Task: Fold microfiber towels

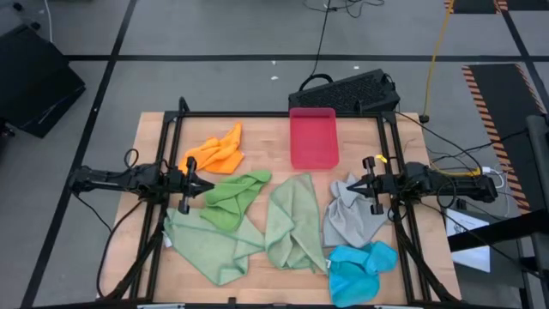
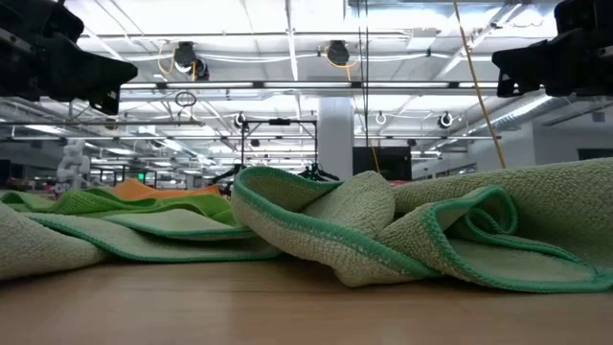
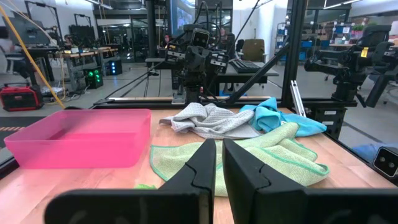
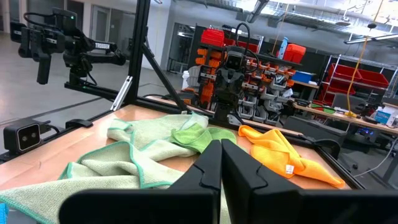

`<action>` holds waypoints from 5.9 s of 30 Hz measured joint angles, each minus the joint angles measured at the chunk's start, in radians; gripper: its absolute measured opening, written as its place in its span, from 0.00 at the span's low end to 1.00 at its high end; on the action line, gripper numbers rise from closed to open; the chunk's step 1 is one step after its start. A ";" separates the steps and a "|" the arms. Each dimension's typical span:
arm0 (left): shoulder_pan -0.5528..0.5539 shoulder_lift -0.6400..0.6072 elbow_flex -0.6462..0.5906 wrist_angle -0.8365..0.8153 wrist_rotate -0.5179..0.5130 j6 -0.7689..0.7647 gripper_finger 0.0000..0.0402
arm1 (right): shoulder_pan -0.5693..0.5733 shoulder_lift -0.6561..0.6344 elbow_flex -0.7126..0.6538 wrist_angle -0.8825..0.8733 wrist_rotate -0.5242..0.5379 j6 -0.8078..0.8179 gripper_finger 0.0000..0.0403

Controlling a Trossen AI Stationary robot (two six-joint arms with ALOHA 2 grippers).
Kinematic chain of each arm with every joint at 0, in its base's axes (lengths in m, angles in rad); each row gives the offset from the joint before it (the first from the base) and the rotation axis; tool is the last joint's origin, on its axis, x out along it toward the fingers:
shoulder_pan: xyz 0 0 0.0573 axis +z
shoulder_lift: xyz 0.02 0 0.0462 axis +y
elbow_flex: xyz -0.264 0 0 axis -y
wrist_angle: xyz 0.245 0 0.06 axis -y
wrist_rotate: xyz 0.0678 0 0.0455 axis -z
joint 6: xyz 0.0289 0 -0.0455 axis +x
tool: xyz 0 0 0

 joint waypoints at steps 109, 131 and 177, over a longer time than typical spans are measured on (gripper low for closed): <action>-0.045 0.021 0.192 -0.108 0.046 -0.086 0.08 | 0.000 0.000 0.000 0.000 -0.001 0.000 0.00; -0.070 0.570 0.950 -0.591 0.025 -0.009 0.08 | 0.000 0.000 0.000 0.012 -0.003 0.001 0.00; -0.350 1.063 1.072 -0.570 -0.210 -0.060 0.08 | 0.050 0.295 0.380 0.065 0.107 0.377 0.00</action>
